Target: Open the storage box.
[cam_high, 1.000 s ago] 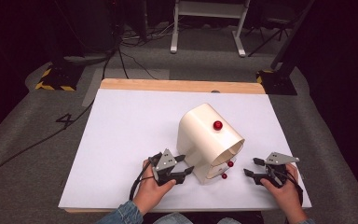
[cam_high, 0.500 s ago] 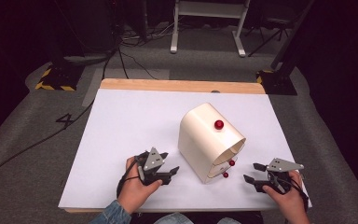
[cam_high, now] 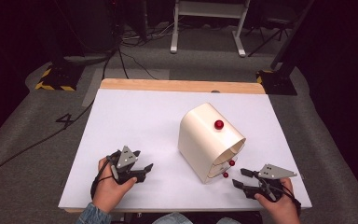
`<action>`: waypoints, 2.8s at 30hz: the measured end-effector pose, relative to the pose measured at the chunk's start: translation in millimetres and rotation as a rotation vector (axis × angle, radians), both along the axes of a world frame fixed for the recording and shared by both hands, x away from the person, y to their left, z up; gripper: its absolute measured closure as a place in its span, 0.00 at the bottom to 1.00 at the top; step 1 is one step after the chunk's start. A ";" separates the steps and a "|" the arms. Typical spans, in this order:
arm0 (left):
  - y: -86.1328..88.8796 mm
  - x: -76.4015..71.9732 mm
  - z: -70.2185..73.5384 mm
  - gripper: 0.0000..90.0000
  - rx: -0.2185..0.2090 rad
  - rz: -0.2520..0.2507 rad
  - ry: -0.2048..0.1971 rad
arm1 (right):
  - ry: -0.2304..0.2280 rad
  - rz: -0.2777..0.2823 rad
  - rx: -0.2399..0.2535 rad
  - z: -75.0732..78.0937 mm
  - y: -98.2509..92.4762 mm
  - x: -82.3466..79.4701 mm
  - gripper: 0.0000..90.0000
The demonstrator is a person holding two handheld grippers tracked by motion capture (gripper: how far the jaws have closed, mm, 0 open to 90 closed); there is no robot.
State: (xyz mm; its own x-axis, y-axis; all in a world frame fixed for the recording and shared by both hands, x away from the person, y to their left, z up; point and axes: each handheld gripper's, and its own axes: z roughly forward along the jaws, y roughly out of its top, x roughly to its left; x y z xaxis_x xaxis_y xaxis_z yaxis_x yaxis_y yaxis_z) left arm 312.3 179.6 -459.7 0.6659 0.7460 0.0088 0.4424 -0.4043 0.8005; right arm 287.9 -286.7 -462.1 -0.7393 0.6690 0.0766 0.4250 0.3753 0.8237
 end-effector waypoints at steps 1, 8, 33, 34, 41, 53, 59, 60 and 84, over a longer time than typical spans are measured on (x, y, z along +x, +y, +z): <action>2.3 0.2 -2.1 0.35 0.008 0.008 0.005 | -0.008 0.007 0.004 0.4 2.8 -1.4 0.53; 15.9 5.4 -15.9 0.35 0.068 0.052 0.041 | -0.048 0.006 0.047 1.3 15.9 -4.9 0.60; 16.6 13.4 -22.3 0.34 0.097 0.072 0.118 | -0.025 -0.027 0.058 7.5 12.8 -36.0 0.82; 16.8 13.5 -22.4 0.34 0.096 0.071 0.118 | -0.027 -0.028 0.060 8.3 10.6 -40.3 0.82; 16.8 13.6 -22.2 0.34 0.097 0.073 0.122 | -0.030 -0.044 0.054 11.3 -2.2 -65.2 0.82; 16.8 13.7 -22.3 0.34 0.097 0.072 0.123 | 0.006 -0.054 0.017 5.0 -14.3 -85.6 0.70; 17.3 14.8 -22.3 0.34 0.092 0.069 0.129 | -0.028 -0.061 0.052 16.1 -18.8 -91.7 0.66; 17.3 14.8 -22.3 0.34 0.091 0.069 0.129 | -0.027 -0.058 0.057 17.9 -18.9 -90.8 0.66; 18.1 14.3 -23.3 0.34 0.085 0.068 0.125 | -0.155 -0.002 0.116 65.9 13.7 -34.2 0.66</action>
